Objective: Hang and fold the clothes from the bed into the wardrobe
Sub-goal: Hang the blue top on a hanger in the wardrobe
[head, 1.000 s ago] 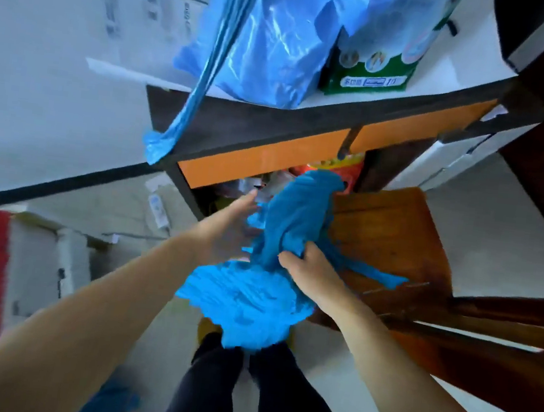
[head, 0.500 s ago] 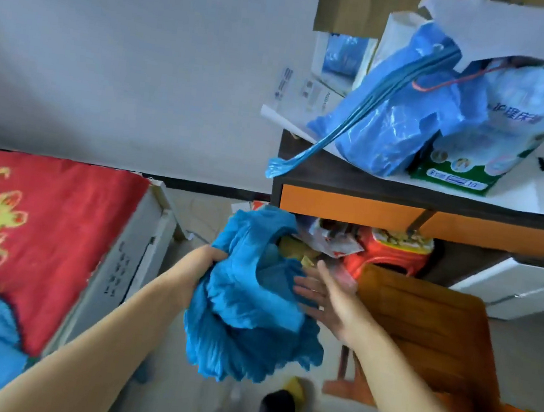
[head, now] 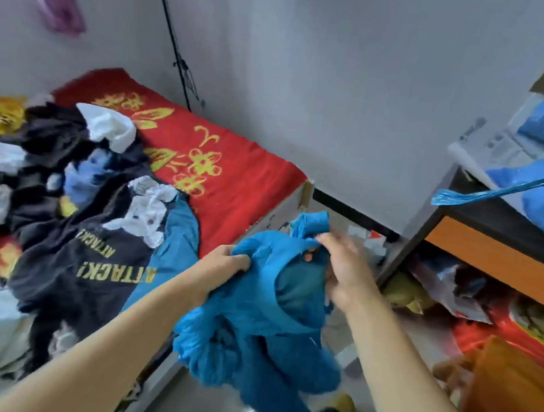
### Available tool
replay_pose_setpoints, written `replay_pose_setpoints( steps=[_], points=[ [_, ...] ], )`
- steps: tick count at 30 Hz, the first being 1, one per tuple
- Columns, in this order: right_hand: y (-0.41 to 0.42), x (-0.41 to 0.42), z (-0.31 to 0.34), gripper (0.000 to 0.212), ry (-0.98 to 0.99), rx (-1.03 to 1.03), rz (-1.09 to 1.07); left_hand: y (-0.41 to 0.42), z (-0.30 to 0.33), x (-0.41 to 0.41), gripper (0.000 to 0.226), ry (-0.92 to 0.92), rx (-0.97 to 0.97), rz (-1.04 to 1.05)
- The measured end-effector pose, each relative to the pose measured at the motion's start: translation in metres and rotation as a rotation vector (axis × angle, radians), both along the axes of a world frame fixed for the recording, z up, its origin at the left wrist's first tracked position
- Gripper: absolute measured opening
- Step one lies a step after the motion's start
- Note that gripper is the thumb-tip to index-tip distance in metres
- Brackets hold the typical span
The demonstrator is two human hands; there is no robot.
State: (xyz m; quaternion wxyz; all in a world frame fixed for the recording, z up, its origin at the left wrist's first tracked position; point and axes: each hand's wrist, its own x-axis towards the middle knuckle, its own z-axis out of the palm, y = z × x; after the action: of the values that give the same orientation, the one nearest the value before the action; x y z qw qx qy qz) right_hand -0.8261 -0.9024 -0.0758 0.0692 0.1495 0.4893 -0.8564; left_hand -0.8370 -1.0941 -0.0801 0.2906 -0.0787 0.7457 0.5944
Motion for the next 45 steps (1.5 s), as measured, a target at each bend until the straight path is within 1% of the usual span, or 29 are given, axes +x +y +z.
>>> replay_pose_setpoints(
  steps=[2,3,5,7,9,11,12,14,15,16,17,18,19,20,21,23,24,25,27,29,30,32,34,37,39,40,41,43,45],
  points=[
    [-0.029,0.006,0.014,0.033,0.028,0.004,-0.015,-0.016,0.012,0.013,0.021,0.205,-0.017,0.015],
    [-0.041,0.009,0.019,0.034,0.048,0.016,-0.007,-0.021,0.016,0.019,0.026,0.326,-0.032,-0.005],
    [-0.071,0.020,0.027,0.031,0.107,0.109,0.103,-0.032,0.026,0.039,0.043,0.531,-0.114,-0.050],
    [-0.090,0.034,0.027,0.029,0.154,0.190,0.197,-0.035,0.031,0.054,0.054,0.653,-0.248,-0.120],
    [-0.107,0.048,0.028,0.027,0.190,0.205,0.248,-0.047,0.032,0.068,0.049,0.708,-0.431,-0.073],
    [-0.117,0.059,0.032,0.024,0.216,0.223,0.278,-0.064,0.034,0.082,0.039,0.707,-0.655,0.080],
    [-0.120,0.064,0.036,0.021,0.240,0.233,0.319,-0.073,0.034,0.092,0.032,0.702,-0.725,0.168],
    [-0.118,0.074,0.046,0.016,0.280,0.282,0.492,-0.087,0.035,0.112,0.022,0.750,-0.736,0.348],
    [-0.114,0.080,0.051,0.021,0.293,0.390,0.635,-0.091,0.039,0.124,0.023,0.780,-0.713,0.440],
    [-0.107,0.084,0.058,0.030,0.320,0.603,0.811,-0.095,0.044,0.136,0.027,0.800,-0.691,0.517],
    [-0.097,0.087,0.066,0.039,0.368,0.914,0.975,-0.097,0.050,0.149,0.031,0.818,-0.685,0.578],
    [-0.087,0.088,0.074,0.047,0.439,1.263,1.074,-0.098,0.056,0.163,0.033,0.833,-0.692,0.618],
    [-0.081,0.091,0.081,0.053,0.534,1.550,1.095,-0.097,0.063,0.179,0.033,0.836,-0.713,0.636],
    [-0.080,0.097,0.089,0.060,0.629,1.701,1.038,-0.094,0.069,0.194,0.034,0.833,-0.733,0.627],
    [-0.084,0.105,0.096,0.067,0.727,1.708,0.971,-0.091,0.074,0.207,0.035,0.825,-0.751,0.598],
    [-0.104,0.127,0.101,0.074,0.961,1.518,0.977,-0.080,0.081,0.235,0.036,0.806,-0.792,0.533],
    [-0.120,0.142,0.101,0.068,1.040,1.426,1.055,-0.076,0.083,0.252,0.033,0.790,-0.813,0.530],
    [-0.135,0.157,0.101,0.055,1.095,1.378,1.129,-0.073,0.085,0.269,0.033,0.769,-0.847,0.560],
    [-0.163,0.181,0.098,0.023,1.201,1.358,1.138,-0.077,0.087,0.305,0.031,0.721,-0.961,0.678],
    [-0.188,0.207,0.100,0.010,1.305,1.311,1.054,-0.088,0.088,0.352,0.025,0.681,-1.088,0.805],
    [-0.199,0.218,0.103,0.009,1.357,1.308,0.999,-0.094,0.088,0.374,0.023,0.647,-1.140,0.857],
    [-0.218,0.243,0.110,0.015,1.458,1.271,0.900,-0.104,0.086,0.430,0.025,0.546,-1.222,0.985],
    [-0.238,0.265,0.120,0.023,1.466,1.186,0.895,-0.116,0.086,0.495,0.031,0.446,-1.223,1.158],
    [-0.274,0.304,0.137,0.034,1.377,1.098,1.118,-0.130,0.082,0.608,0.035,0.285,-1.144,1.459],
    [-0.297,0.344,0.143,0.036,1.350,1.002,1.241,-0.133,0.080,0.682,0.026,0.037,-1.031,1.628],
    [-0.306,0.369,0.144,0.038,1.328,0.951,1.329,-0.131,0.079,0.717,0.021,-0.049,-0.908,1.695],
    [-0.317,0.400,0.144,0.040,1.316,0.901,1.441,-0.125,0.082,0.754,0.017,-0.073,-0.737,1.760],
    [-0.325,0.457,0.148,0.047,1.308,0.810,1.672,-0.112,0.093,0.809,0.023,-0.044,-0.439,1.845],
    [-0.333,0.521,0.153,0.055,1.370,0.690,1.840,-0.095,0.113,0.867,0.029,0.057,-0.296,1.839]
  ],
)
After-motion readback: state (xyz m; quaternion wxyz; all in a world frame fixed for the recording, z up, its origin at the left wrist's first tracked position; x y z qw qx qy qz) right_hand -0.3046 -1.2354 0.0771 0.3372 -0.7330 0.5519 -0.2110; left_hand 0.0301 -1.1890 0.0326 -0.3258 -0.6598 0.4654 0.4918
